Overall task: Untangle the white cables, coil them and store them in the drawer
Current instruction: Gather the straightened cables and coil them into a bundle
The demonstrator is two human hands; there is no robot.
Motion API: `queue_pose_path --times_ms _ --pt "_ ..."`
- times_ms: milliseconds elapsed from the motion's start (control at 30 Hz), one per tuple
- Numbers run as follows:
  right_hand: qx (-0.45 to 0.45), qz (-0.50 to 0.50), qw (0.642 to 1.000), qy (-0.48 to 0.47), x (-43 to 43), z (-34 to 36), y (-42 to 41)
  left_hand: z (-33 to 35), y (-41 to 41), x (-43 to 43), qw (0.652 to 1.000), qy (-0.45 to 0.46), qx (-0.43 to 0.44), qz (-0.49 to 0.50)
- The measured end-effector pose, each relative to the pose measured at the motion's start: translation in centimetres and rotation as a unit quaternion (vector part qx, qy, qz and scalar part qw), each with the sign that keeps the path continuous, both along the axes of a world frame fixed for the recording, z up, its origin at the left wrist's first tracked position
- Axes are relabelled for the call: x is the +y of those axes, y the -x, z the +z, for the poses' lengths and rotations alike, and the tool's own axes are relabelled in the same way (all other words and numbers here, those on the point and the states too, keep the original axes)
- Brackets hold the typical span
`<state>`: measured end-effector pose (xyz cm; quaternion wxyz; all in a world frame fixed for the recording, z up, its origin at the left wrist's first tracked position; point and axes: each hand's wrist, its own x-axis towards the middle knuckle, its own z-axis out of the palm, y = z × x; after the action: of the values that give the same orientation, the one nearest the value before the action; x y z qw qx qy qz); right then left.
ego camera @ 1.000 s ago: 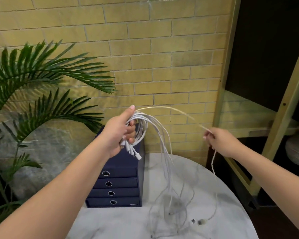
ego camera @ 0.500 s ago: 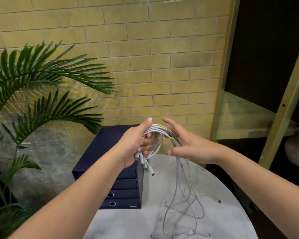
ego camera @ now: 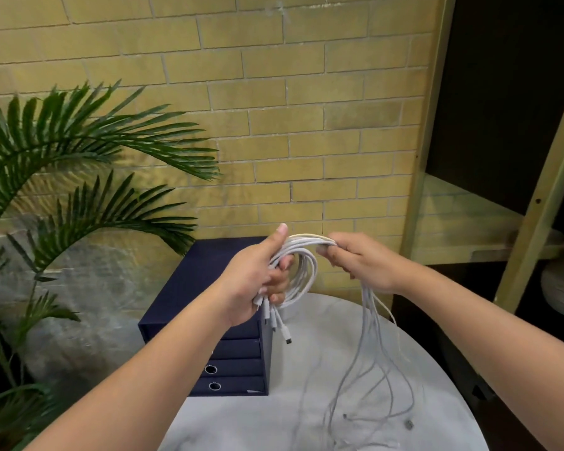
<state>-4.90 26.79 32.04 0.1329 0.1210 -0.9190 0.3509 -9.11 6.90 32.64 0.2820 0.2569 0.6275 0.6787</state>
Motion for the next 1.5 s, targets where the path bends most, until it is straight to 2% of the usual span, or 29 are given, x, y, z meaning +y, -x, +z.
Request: queue_pose_path --times_ms 67,233,467,633,767,833,933,1000,1167,1300,1400,1500 --pt "-0.022 0.004 0.996 0.083 -0.3 -1.5 0.3 -0.1 -0.1 0.3 0.999 -0.040 -0.016 0.021" --pt "-0.044 -0.019 0.987 0.153 -2.3 -5.0 0.3 1.0 -0.3 1.4 0.983 -0.164 -0.051 0.060" --pt "-0.105 -0.016 0.961 0.256 -6.0 -7.1 0.2 2.1 -0.3 3.0 0.983 -0.161 -0.011 0.084" --pt "-0.143 -0.050 0.979 0.135 -7.0 -8.1 -0.1 1.6 0.3 4.0 0.986 -0.146 -0.010 0.074" --pt "-0.195 -0.052 0.975 0.093 -7.3 -8.0 -1.0 0.5 1.8 4.2 0.988 -0.107 0.023 0.109" --pt "-0.206 -0.030 0.969 0.134 -7.1 -7.5 -1.6 -0.1 2.4 4.2 0.987 -0.088 0.036 0.131" --pt "-0.232 -0.019 0.936 0.265 -6.6 -7.1 -2.2 -0.9 3.0 4.2 0.981 -0.070 0.055 0.172" --pt "-0.243 -0.021 0.926 0.290 -6.3 -7.2 -2.4 -1.4 3.5 4.1 0.974 -0.077 0.064 0.204" --pt "-0.267 -0.034 0.938 0.220 -5.8 -7.1 -3.1 -2.8 3.9 3.7 0.946 0.010 0.201 0.254" --pt "-0.253 -0.025 0.946 0.202 -5.2 -4.7 -2.7 -5.0 2.9 3.0 0.918 0.082 0.339 0.189" --pt "-0.266 -0.016 0.948 0.176 -4.5 -2.6 -2.2 -6.0 3.0 2.7 0.891 0.136 0.409 0.143" --pt "-0.261 -0.005 0.959 0.108 -3.8 -1.4 -1.9 -6.2 2.7 2.3 0.874 0.171 0.442 0.107"
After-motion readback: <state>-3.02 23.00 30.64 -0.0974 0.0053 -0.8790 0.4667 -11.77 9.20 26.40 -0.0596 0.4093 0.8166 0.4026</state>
